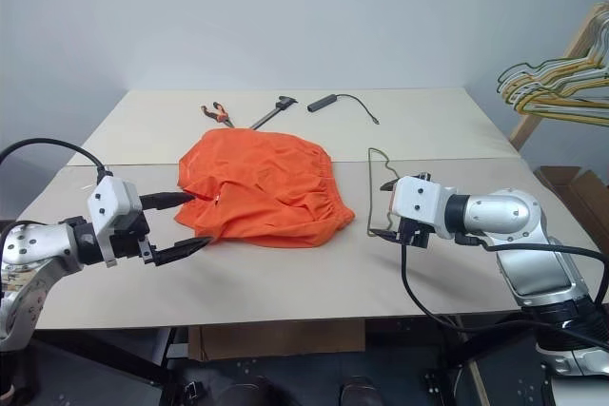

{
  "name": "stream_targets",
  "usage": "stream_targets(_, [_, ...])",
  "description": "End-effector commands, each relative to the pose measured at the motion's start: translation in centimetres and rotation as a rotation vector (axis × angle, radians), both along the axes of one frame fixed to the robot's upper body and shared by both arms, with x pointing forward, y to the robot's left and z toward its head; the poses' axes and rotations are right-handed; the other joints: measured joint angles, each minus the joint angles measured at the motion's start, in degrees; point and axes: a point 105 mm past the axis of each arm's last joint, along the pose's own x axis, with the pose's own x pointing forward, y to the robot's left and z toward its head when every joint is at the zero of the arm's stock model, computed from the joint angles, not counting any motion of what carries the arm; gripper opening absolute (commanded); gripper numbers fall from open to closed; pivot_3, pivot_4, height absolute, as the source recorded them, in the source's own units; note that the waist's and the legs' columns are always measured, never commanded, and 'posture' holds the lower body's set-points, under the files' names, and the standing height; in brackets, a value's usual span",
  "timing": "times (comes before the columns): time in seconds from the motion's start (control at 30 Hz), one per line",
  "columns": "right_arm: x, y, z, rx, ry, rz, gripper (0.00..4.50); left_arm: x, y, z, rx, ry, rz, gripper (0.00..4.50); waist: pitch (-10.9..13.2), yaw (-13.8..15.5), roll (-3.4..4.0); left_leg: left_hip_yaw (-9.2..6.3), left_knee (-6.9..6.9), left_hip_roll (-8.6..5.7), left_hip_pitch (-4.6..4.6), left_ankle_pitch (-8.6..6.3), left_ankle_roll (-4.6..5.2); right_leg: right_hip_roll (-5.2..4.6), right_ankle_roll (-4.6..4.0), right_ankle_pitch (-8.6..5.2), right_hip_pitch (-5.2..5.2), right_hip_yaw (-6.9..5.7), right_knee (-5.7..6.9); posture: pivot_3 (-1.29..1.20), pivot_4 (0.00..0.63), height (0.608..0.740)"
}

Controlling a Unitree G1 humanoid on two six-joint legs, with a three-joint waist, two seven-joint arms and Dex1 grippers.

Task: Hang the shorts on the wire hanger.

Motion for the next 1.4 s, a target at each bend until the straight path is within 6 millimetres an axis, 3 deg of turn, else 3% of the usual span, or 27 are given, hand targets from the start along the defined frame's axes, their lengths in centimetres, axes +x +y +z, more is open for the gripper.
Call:
stream_targets(0.03, [0.1,0.4,1.0,0.003,-0.05,0.023,4.43,0.3,-0.1,1.1,0.007,-0.057,0.003,4.5,0.0,0.0,0.0,0.0,0.0,0.0,0.0,0.0,0.0,0.0,0.0,0.0,0.0,0.0,0.0,0.08,0.0,0.74])
stream_targets(0.27, [0.2,0.3,0.8,0.002,-0.048,0.019,4.43,0.4,-0.1,1.4,-0.006,-0.073,0.003,4.5,0.0,0.0,0.0,-0.01,0.0,0.0,0.0,0.0,0.0,0.0,0.0,0.0,0.0,0.0,0.0,0.08,0.0,0.74])
stream_targets(0.53, [0.1,0.7,0.8,0.002,-0.025,0.052,4.43,0.2,0.3,0.5,0.068,-0.04,-0.005,4.5,0.0,-0.1,0.0,0.01,0.0,0.0,0.0,0.0,0.0,0.01,0.0,0.0,0.0,0.0,0.0,0.05,0.0,0.74])
stream_targets(0.8, [-0.9,3.0,-1.1,-0.178,-0.043,0.277,4.43,0.0,0.8,-1.1,0.15,0.011,-0.016,4.5,0.0,-0.5,-0.02,0.33,0.0,0.02,0.02,0.0,0.0,0.01,0.0,0.0,0.0,0.0,0.0,0.03,0.0,0.74])
stream_targets(1.17, [5.8,6.6,-3.9,-0.423,-0.355,0.333,4.43,0.2,1.7,-2.1,0.251,0.045,-0.026,4.5,0.0,-2.1,-0.04,0.46,-0.01,0.02,-0.01,0.01,-0.02,0.01,-0.02,0.0,-0.1,0.02,0.05,0.04,0.0,0.74])
stream_targets(1.4, [7.6,8.1,-5.8,-0.457,-0.371,0.386,4.43,-0.1,1.8,-2.2,0.252,0.049,-0.015,4.5,0.0,-2.0,-0.05,0.43,-0.01,0.02,0.04,0.02,-0.03,-0.02,-0.04,0.01,-0.07,0.02,0.12,0.07,0.0,0.74])
